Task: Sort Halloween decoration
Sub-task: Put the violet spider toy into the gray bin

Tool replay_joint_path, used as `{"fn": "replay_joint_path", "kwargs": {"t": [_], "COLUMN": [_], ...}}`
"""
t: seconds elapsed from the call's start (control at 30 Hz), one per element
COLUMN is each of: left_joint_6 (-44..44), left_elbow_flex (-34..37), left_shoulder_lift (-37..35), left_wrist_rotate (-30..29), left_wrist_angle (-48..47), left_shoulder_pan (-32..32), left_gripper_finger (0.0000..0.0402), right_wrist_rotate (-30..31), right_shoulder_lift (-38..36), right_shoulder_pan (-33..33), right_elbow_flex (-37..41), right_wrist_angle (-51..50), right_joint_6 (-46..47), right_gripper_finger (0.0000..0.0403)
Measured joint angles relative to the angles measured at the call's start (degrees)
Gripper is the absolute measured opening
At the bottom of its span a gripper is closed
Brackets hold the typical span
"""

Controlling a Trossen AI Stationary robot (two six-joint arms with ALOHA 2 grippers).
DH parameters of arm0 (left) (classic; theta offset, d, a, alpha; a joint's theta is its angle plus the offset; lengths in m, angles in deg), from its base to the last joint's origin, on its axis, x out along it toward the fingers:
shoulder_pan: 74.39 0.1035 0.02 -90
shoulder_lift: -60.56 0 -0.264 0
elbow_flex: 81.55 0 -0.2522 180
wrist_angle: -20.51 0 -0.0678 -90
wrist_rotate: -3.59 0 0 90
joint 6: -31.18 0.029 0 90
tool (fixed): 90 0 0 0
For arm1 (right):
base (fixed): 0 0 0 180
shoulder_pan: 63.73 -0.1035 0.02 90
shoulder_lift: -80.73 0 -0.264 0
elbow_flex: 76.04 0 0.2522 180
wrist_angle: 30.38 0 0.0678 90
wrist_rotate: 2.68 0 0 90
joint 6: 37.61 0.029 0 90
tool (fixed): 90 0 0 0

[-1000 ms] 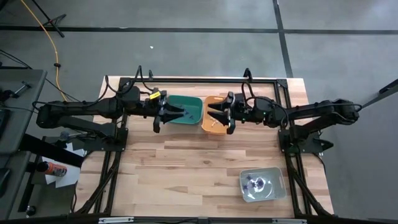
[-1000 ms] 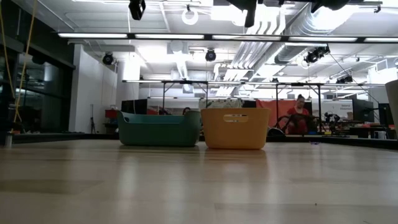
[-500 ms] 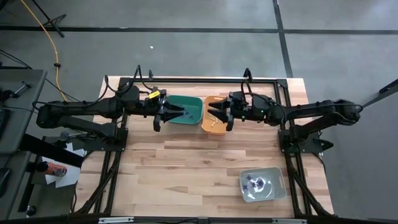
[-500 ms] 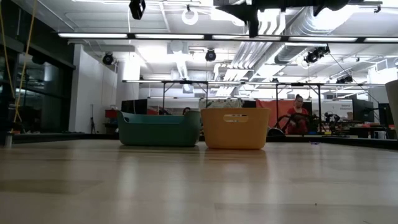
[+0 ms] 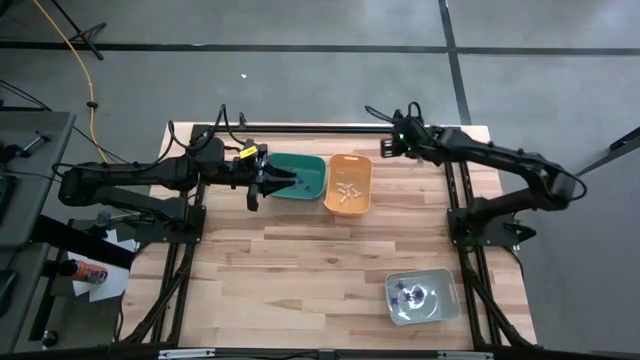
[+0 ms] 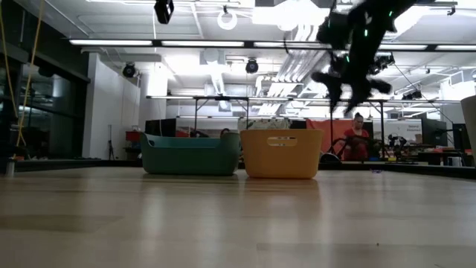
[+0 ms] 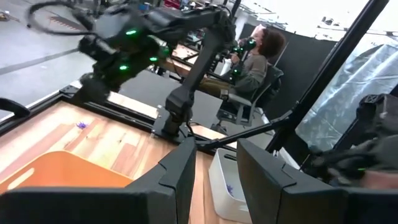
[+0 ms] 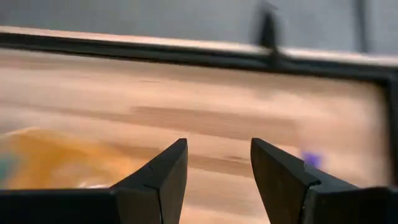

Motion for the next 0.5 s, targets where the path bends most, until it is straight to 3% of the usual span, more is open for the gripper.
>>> {"fn": "replay_joint_path", "kwargs": {"t": [0.27, 0.5], "left_joint_6": [-1.58, -1.58], "left_elbow_flex": [0.00, 0.00], "left_shoulder_lift": [0.00, 0.00], "left_wrist_rotate": [-0.04, -0.02], "left_wrist_angle": [-0.08, -0.08], "left_shoulder_pan": [-0.02, -0.02], "left_gripper_finger": [0.0108, 0.0108], "right_wrist_rotate": [-3.74, -2.25], "right_shoulder_lift": [8.15, 13.30], "right_shoulder_pan": [11.47, 14.50], "right_elbow_flex": [8.07, 8.88], "right_wrist_angle": [-1.68, 3.78], "right_joint_6": [5.46, 6.58], "right_gripper_finger": [0.0171, 0.0171]}}
